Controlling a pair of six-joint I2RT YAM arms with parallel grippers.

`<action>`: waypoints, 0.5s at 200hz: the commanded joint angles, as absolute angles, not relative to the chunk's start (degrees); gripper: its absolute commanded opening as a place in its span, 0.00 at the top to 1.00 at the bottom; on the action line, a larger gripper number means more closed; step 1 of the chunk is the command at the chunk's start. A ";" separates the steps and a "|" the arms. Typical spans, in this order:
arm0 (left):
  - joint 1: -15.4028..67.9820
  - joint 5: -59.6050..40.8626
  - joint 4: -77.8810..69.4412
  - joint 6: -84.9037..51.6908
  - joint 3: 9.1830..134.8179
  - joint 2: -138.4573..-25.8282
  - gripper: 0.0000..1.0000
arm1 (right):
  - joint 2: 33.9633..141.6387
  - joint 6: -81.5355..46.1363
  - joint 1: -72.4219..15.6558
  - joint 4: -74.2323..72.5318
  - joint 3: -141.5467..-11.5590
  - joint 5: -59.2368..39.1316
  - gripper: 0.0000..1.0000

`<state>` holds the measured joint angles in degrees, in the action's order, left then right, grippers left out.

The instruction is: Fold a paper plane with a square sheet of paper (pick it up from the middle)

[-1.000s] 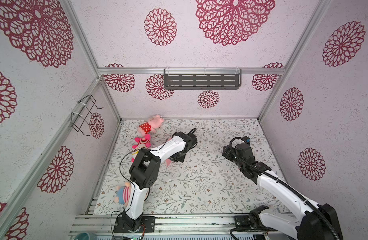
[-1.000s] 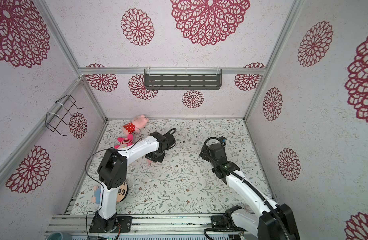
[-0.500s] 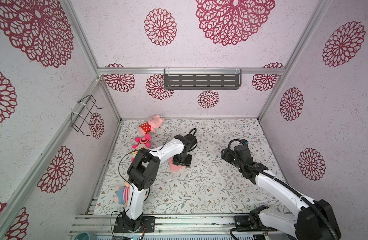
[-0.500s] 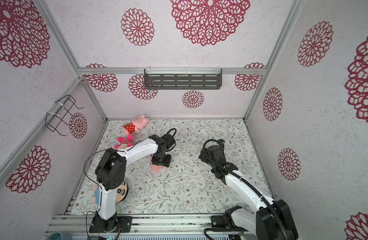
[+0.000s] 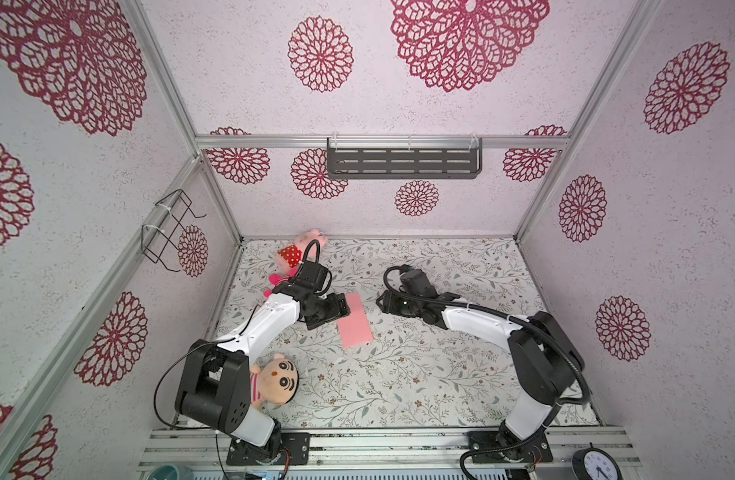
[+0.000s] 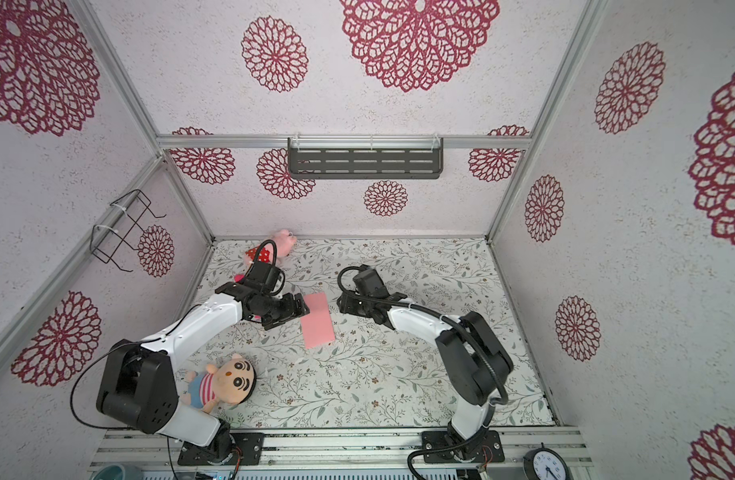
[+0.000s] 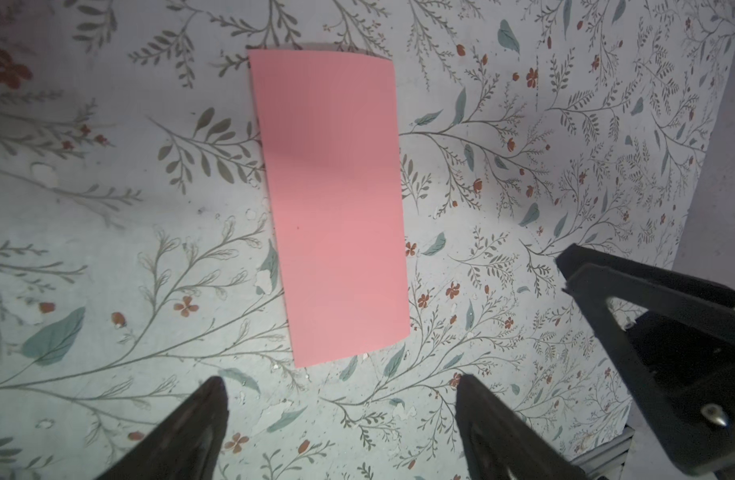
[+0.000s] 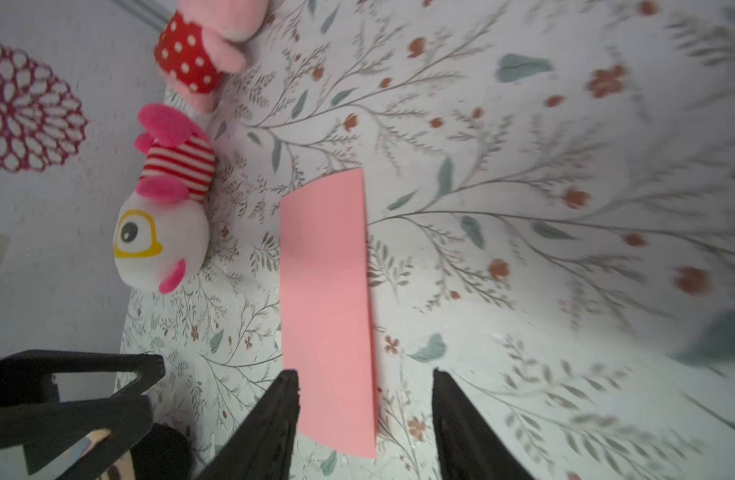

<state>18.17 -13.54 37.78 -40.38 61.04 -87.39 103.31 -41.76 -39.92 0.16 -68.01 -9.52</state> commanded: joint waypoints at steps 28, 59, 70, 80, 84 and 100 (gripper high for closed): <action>13.36 -19.06 28.74 -46.91 53.80 -83.27 0.10 | 113.84 -43.06 -42.71 -1.89 -76.37 -21.09 0.57; 13.19 -20.20 28.03 -47.71 53.18 -84.84 0.10 | 116.73 -45.56 -42.80 -3.42 -76.31 -23.97 0.60; 13.17 -20.90 27.26 -47.73 52.92 -85.44 0.11 | 117.14 -45.94 -42.80 -2.98 -75.81 -23.48 0.60; 13.27 -21.41 26.59 -47.72 52.65 -85.83 0.11 | 117.57 -45.97 -42.72 -1.58 -75.67 -22.81 0.60; 13.27 -21.59 26.33 -47.75 52.49 -85.95 0.11 | 117.72 -45.90 -42.71 -0.88 -75.75 -22.42 0.59; 13.27 -22.18 25.71 -47.73 52.14 -86.55 0.11 | 118.01 -45.70 -42.63 1.41 -75.45 -21.21 0.59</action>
